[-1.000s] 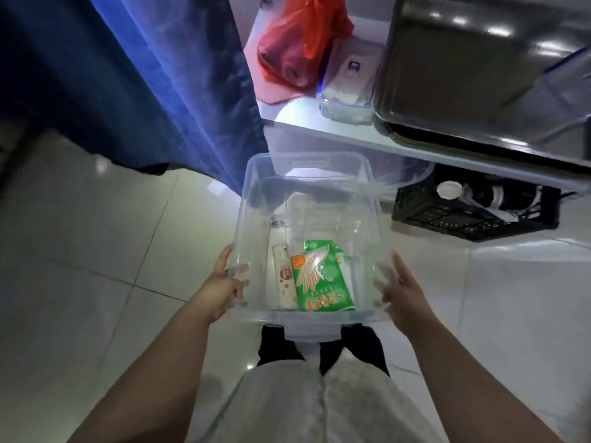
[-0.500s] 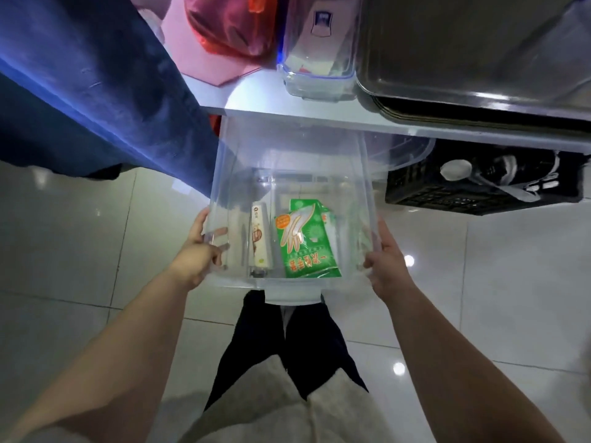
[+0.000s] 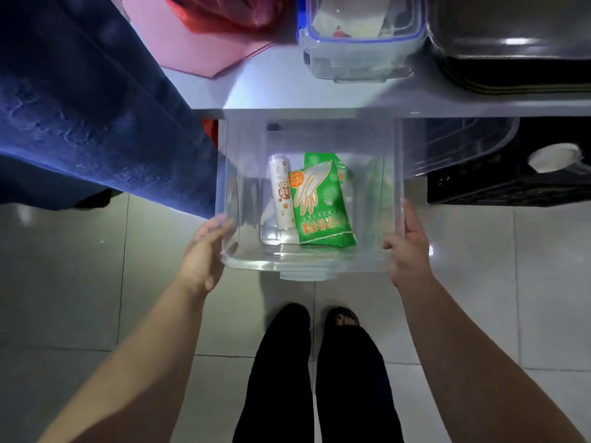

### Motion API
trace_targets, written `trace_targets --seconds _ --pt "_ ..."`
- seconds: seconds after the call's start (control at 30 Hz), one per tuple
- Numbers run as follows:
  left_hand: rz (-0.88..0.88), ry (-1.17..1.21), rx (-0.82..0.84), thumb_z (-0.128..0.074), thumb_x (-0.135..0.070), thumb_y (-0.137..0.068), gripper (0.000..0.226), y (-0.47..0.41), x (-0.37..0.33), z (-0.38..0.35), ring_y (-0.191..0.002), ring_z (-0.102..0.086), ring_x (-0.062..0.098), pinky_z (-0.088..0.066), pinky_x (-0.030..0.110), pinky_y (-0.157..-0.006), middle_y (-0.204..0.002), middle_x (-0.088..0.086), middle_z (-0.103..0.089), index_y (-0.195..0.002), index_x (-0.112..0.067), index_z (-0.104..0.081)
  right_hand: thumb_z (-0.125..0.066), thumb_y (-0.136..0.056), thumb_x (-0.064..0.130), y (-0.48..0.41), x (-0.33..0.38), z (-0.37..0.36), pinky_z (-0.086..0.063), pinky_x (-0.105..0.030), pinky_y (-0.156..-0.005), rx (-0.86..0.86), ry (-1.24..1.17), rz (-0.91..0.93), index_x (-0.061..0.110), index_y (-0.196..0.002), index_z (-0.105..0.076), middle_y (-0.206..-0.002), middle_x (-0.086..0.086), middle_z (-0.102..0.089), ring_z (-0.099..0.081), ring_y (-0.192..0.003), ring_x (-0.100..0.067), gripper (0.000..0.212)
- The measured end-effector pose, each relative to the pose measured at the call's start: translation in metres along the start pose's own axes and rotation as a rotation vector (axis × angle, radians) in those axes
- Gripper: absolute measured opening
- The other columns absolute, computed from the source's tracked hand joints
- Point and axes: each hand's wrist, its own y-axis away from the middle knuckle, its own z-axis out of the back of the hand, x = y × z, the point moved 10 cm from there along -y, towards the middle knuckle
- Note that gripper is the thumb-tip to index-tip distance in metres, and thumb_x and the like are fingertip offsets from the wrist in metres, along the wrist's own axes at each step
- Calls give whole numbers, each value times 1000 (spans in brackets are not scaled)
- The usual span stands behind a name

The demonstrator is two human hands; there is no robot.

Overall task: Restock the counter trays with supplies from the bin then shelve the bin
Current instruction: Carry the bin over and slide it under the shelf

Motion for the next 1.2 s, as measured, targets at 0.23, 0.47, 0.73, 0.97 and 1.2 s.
trace_targets --seconds 0.23,0.47,0.73,0.97,1.2 --pt "33 -135 86 -43 -31 -101 35 -12 -9 -23 -113 -61 15 -48 41 -89 -128 0 -63 -131 -19 -57 -56 -75 -13 -18 1 -5 -52 -18 -55 -60 -8 -85 21 -101 -66 -79 6 -70 -67 -68 -8 44" --pt "131 -316 -134 -58 -39 -90 19 -2 -18 -17 -83 -62 11 -54 37 -71 -94 -12 -70 -106 -37 -69 -64 -82 1 6 -1 3 -48 -32 -74 -23 -67 -245 21 -123 -58 -114 -8 -66 -66 -98 -25 46" --pt "43 -327 -111 -53 -31 -98 21 -15 -23 -35 -98 -60 18 -53 41 -77 -111 -3 -63 -115 -27 -65 -56 -82 -15 9 1 9 -54 -43 -82 56 -206 -309 16 -134 -47 -125 -19 -55 -59 -109 -33 62" --pt "-491 -944 -490 -66 -18 -83 37 37 -76 -83 -102 -59 25 -47 38 -92 -112 6 -65 -119 -18 -59 -62 -86 2 -4 19 36 -46 -45 -93 156 -166 -317 28 -113 -60 -94 0 -62 -62 -92 -17 38" --pt "-728 -891 76 -68 0 -79 45 66 -54 -323 -110 -55 16 -46 31 -95 -121 -2 -56 -120 -16 -58 -46 -94 9 -41 19 78 -43 -41 -96 137 -653 -406 19 -107 -55 -97 -5 -61 -60 -85 -22 19"
